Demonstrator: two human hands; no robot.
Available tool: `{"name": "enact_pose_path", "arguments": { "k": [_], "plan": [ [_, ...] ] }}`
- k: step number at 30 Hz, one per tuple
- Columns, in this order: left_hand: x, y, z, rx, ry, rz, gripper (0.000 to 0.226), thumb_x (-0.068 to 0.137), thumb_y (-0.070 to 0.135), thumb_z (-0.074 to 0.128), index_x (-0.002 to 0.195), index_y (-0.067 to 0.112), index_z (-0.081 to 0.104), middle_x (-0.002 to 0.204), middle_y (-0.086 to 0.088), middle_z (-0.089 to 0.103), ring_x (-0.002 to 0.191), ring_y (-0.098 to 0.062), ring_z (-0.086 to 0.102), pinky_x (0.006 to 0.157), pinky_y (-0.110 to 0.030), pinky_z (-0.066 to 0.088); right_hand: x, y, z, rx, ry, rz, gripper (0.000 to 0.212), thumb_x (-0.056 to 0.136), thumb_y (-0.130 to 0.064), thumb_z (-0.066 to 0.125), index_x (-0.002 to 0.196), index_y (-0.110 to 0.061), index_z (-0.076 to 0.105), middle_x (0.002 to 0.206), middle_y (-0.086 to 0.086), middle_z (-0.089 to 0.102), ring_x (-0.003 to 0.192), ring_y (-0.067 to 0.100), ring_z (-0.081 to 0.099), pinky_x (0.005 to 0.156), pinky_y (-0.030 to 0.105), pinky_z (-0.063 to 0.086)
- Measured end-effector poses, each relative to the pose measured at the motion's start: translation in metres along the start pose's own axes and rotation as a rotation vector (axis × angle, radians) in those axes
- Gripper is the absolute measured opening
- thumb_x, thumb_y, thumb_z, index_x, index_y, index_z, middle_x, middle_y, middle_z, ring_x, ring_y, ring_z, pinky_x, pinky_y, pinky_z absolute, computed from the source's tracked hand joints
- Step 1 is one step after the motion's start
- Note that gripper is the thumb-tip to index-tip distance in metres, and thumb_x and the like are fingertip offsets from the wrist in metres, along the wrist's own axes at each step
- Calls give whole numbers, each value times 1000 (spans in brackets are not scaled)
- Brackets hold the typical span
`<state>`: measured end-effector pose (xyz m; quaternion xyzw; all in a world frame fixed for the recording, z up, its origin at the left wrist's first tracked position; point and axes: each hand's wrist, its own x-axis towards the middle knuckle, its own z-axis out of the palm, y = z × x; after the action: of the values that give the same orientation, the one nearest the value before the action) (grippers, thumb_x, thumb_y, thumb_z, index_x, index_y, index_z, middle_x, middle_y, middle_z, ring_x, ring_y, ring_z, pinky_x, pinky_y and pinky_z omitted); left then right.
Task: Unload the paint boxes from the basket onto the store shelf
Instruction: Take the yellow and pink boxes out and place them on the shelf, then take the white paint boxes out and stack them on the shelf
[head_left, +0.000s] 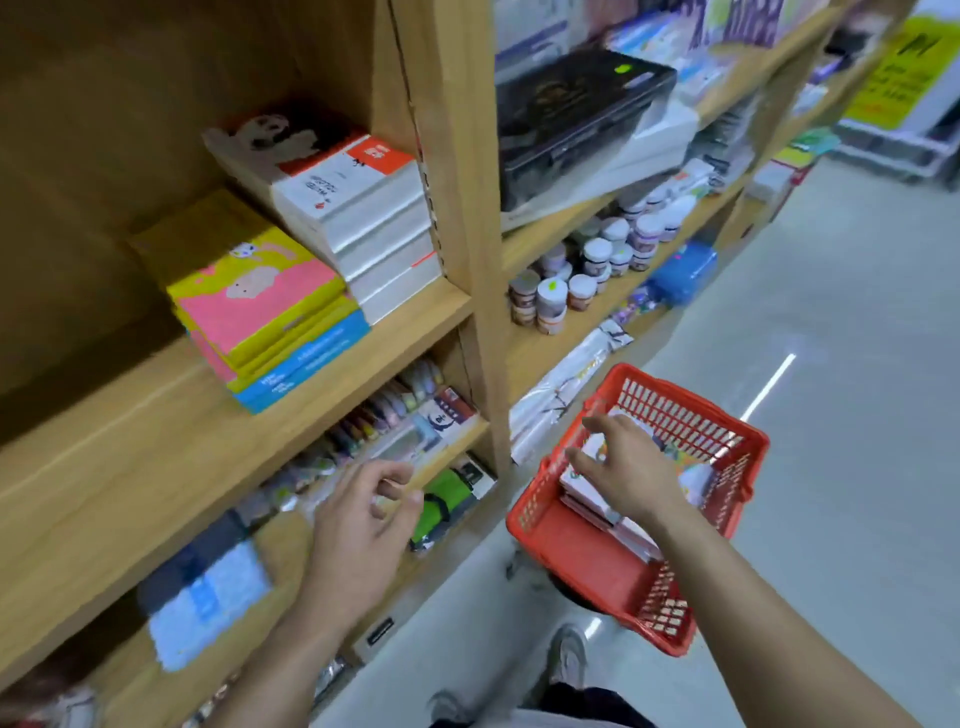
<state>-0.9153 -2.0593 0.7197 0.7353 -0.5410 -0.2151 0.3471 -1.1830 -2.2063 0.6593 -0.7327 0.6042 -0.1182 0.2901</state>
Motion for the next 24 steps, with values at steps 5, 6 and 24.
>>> {"name": "enact_pose_path", "arguments": {
  "k": [5, 6, 24],
  "plan": [
    [32, -6, 120, 212, -371, -93, 26, 94, 25, 69, 118, 17, 68, 113, 3, 67, 91, -10, 62, 84, -30, 49, -11, 113, 9, -14, -86, 263, 53, 91, -40, 68, 131, -5, 61, 131, 19, 65, 122, 35, 60, 95, 41, 48],
    [37, -7, 138, 221, -424, -98, 30, 94, 26, 69, 122, 16, 68, 116, 0, 67, 91, -11, 61, 82, -26, 45, -11, 128, 12, -12, -104, 292, 54, 92, -41, 67, 132, -4, 60, 131, 20, 64, 122, 35, 60, 94, 41, 48],
    [67, -114, 453, 111, -564, -534, 79, 92, 39, 69, 155, 5, 35, 154, -19, 50, 141, -33, 50, 115, -46, 38, 119, 302, 145, 96, -117, 500, 61, 91, -40, 63, 142, -9, 49, 140, 19, 50, 128, 42, 48, 102, 45, 41]
  ]
}}
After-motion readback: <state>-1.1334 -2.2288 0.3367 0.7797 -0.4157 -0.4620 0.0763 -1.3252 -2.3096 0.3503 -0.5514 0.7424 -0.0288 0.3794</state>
